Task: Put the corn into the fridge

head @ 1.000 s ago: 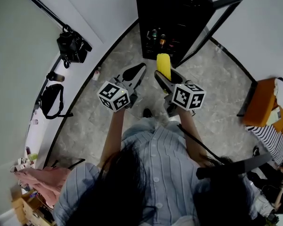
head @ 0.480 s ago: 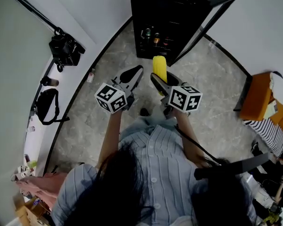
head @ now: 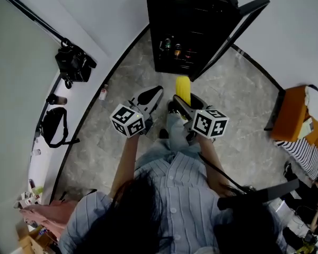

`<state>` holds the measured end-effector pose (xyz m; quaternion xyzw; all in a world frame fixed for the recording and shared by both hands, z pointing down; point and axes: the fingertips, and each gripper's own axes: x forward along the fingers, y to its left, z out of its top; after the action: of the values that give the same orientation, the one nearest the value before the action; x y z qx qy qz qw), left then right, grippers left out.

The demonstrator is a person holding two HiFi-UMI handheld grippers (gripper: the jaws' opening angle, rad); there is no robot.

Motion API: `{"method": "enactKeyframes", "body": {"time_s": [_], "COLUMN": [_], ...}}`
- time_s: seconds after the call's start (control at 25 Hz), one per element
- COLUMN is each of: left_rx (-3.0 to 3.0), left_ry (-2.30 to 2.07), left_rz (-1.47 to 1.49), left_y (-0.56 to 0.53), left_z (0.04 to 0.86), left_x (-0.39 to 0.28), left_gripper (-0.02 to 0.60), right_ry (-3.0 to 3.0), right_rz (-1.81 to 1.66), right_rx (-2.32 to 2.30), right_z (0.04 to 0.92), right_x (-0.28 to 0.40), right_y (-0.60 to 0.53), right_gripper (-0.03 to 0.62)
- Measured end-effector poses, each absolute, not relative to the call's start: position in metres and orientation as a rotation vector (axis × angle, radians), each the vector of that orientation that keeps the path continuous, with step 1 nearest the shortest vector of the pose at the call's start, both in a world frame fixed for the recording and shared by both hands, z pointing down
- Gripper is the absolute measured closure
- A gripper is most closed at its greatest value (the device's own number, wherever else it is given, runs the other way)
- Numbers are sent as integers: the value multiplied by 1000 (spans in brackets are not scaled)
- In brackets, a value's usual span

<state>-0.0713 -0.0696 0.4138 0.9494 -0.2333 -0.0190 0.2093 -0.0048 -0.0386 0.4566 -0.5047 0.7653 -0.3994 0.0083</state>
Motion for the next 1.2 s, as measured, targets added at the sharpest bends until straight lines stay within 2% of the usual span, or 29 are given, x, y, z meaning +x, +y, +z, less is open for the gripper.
{"method": "enactKeyframes", "body": {"time_s": [1.2], "left_rx": [2636], "left_ry": [-677], "left_rz": [-26], "left_y": [-196], "left_z": [454], "left_x": [-24], "left_gripper": [574], "right_ry": [2414], "right_rz": [-1346], "right_rx": [-1661], "right_z": [538], "right_x": [54], "right_y": [-187], "right_gripper": [338]}}
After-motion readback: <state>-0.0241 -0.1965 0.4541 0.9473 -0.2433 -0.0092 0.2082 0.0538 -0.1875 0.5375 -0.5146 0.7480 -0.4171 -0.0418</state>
